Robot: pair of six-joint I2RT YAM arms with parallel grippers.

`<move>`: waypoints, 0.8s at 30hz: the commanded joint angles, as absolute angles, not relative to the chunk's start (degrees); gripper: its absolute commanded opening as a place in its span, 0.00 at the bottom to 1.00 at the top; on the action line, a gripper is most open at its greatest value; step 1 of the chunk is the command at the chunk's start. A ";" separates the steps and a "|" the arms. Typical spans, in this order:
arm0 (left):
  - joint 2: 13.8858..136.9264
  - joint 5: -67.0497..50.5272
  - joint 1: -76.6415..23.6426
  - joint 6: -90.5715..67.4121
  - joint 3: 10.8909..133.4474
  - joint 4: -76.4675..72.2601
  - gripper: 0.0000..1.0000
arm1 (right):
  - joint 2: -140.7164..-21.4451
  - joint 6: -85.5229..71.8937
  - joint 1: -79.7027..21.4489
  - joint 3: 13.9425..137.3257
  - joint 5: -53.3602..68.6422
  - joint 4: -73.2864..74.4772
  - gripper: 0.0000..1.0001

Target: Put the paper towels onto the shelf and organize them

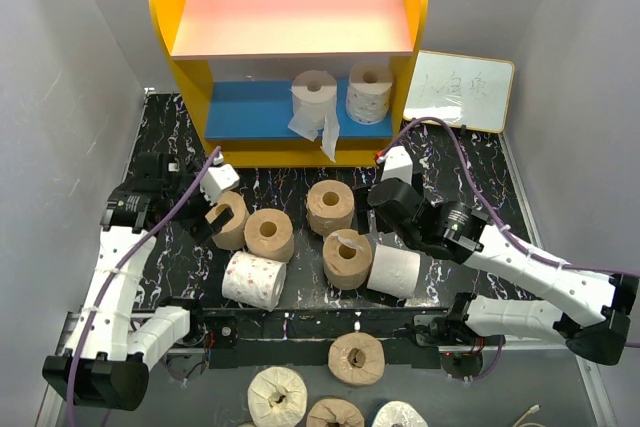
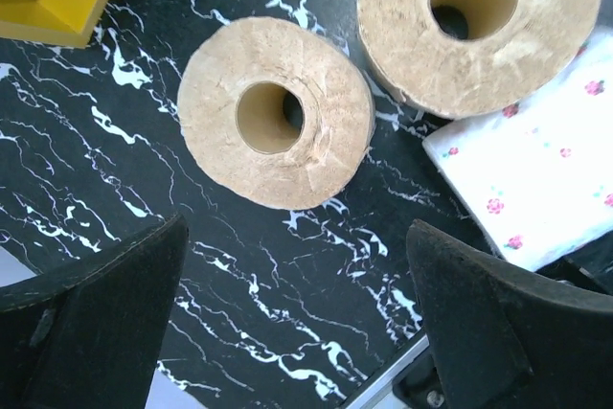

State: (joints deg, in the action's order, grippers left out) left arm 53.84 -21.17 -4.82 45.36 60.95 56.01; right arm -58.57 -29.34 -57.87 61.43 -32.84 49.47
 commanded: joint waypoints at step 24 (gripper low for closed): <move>63.83 -6.73 -19.64 50.11 51.16 46.36 0.78 | -57.03 -32.72 -57.92 57.62 -35.67 45.35 0.86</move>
State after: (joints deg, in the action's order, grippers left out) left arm 63.07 -8.91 -18.96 50.85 51.13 50.39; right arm -59.90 -30.94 -57.87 58.26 -33.19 45.41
